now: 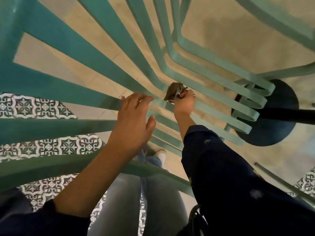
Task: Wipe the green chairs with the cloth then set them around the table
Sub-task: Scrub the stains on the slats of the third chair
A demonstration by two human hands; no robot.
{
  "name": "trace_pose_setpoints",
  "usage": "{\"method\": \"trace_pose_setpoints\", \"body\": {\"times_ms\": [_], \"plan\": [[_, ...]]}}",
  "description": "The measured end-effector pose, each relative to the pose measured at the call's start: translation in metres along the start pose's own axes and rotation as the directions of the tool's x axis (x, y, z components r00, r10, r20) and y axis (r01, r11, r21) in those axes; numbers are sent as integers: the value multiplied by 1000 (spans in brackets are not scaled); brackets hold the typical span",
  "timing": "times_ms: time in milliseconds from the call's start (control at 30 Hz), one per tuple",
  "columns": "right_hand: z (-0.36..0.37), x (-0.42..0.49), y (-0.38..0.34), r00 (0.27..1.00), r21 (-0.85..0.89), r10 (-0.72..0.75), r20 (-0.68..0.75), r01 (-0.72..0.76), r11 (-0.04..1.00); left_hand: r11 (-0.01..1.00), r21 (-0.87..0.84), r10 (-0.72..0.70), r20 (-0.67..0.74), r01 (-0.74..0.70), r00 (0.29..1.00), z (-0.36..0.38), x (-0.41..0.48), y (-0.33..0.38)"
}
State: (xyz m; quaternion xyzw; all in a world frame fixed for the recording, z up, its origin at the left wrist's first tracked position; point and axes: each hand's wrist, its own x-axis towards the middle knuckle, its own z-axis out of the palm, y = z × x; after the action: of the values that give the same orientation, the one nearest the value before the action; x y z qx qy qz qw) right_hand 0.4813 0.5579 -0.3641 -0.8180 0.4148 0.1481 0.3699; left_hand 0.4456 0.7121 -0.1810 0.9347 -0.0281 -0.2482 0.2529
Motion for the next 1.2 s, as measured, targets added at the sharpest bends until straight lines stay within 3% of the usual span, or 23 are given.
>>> {"method": "trace_pose_setpoints", "body": {"times_ms": [133,267,333,400,467,600,700,833,967,1133,1200], "plan": [[25,-3,-18,1000,75,-3,17,2,997,1000,-6,-1,-18,0,1000,1,1,-8],[48,-3,-33,995,342,90,34,-96,935,1000,-30,3,-33,-4,999,3,-2,-13],[51,0,-41,982,504,159,103,-190,843,998,-63,21,-39,-23,999,3,-4,-11],[49,3,-45,940,742,179,291,-339,578,995,-98,26,-30,-29,999,3,-8,-7],[38,1,-43,888,842,127,443,-460,282,992,-115,50,-25,-53,998,2,-12,-6],[-3,-17,-31,880,879,33,474,-472,-67,987,-126,98,-18,-99,995,-6,-16,-3],[-50,-37,-23,883,883,28,468,-468,-30,986,-92,134,-41,-137,990,-22,-22,5],[-102,-63,-12,888,866,15,459,-451,217,993,-66,100,-2,-100,995,-43,-24,14],[-157,-98,-9,888,842,-61,455,-407,355,994,-61,88,49,-85,995,-70,-40,30],[-216,-154,-13,886,862,-147,439,-369,348,991,-47,126,27,-124,992,-99,-78,58],[-241,-181,-17,901,874,-114,418,-365,321,986,-55,155,-17,-156,988,-110,-100,72]]}}
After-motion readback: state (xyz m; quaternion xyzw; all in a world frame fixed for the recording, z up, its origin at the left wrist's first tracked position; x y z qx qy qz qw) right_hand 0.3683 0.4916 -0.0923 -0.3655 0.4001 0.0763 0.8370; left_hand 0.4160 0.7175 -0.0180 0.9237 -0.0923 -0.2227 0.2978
